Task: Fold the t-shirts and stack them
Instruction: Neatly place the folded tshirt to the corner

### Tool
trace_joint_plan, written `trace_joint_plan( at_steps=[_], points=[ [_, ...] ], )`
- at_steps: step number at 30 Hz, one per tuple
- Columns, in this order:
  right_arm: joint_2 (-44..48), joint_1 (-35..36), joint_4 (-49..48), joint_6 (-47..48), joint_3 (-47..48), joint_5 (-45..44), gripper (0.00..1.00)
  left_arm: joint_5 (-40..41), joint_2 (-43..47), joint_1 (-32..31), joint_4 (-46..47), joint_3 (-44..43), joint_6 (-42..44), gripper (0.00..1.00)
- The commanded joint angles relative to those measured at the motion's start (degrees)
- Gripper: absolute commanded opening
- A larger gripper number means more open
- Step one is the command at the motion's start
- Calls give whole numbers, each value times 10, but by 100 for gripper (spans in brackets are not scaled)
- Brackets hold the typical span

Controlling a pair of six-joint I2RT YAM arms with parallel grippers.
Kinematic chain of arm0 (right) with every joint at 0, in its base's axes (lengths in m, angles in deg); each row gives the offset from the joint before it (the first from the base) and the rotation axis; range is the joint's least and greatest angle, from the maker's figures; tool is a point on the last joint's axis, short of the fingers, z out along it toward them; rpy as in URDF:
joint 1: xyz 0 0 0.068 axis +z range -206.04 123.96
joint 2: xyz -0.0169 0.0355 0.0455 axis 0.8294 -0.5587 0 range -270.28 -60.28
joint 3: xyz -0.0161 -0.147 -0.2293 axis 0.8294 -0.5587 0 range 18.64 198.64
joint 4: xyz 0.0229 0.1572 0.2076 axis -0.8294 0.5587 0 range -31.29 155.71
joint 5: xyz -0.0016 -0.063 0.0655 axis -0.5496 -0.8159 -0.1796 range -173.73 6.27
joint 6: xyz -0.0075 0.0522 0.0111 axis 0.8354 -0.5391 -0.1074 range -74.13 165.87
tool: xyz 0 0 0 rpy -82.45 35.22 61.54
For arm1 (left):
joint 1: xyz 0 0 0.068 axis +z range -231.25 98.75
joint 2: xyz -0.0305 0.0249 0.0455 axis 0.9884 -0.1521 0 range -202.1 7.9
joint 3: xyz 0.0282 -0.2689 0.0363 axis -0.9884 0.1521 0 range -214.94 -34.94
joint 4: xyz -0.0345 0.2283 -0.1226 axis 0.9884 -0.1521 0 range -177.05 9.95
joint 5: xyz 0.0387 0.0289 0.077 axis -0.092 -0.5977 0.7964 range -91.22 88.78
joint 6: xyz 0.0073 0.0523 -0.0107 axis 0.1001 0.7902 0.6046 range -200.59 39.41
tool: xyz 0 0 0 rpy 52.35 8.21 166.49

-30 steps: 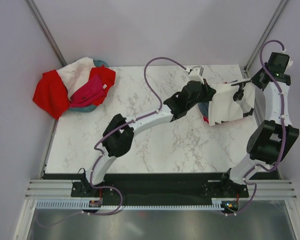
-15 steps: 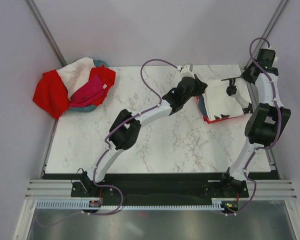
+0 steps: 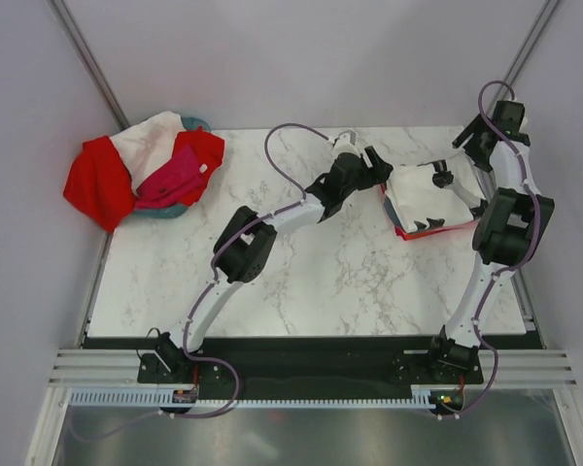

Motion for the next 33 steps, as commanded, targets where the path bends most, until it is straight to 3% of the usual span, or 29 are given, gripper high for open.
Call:
trace_joint_plan(
  at_steps=[1, 5, 8, 9, 11, 12, 15, 18, 19, 22, 33],
  points=[
    [81, 8, -26, 11, -12, -43, 83, 15, 86, 12, 32, 41, 54, 82],
    [148, 14, -35, 13, -63, -48, 82, 30, 153, 12, 29, 97, 95, 81],
    [201, 16, -74, 3, -123, 11, 80, 20, 182, 12, 22, 111, 105, 80],
    [211, 15, -87, -3, -138, 37, 70, 18, 190, 13, 20, 116, 107, 80],
    [230, 15, -131, -20, -178, 87, 62, 13, 215, 13, 15, 137, 107, 79],
    [232, 15, -147, -47, -192, 130, 50, 14, 226, 12, 14, 147, 109, 79],
    [235, 15, -236, -121, -251, 243, 36, 25, 277, 12, 11, 196, 123, 79],
    [227, 16, -400, -201, -330, 326, 17, 54, 339, 13, 7, 249, 147, 81],
    [221, 18, -483, -249, -366, 354, 16, 57, 352, 15, 6, 261, 153, 82],
    [204, 26, -563, -282, -403, 369, 14, 59, 401, 24, 1, 304, 161, 82],
    [109, 36, -668, -308, -469, 370, 11, 61, 486, 51, 2, 427, 150, 82]
  ],
)
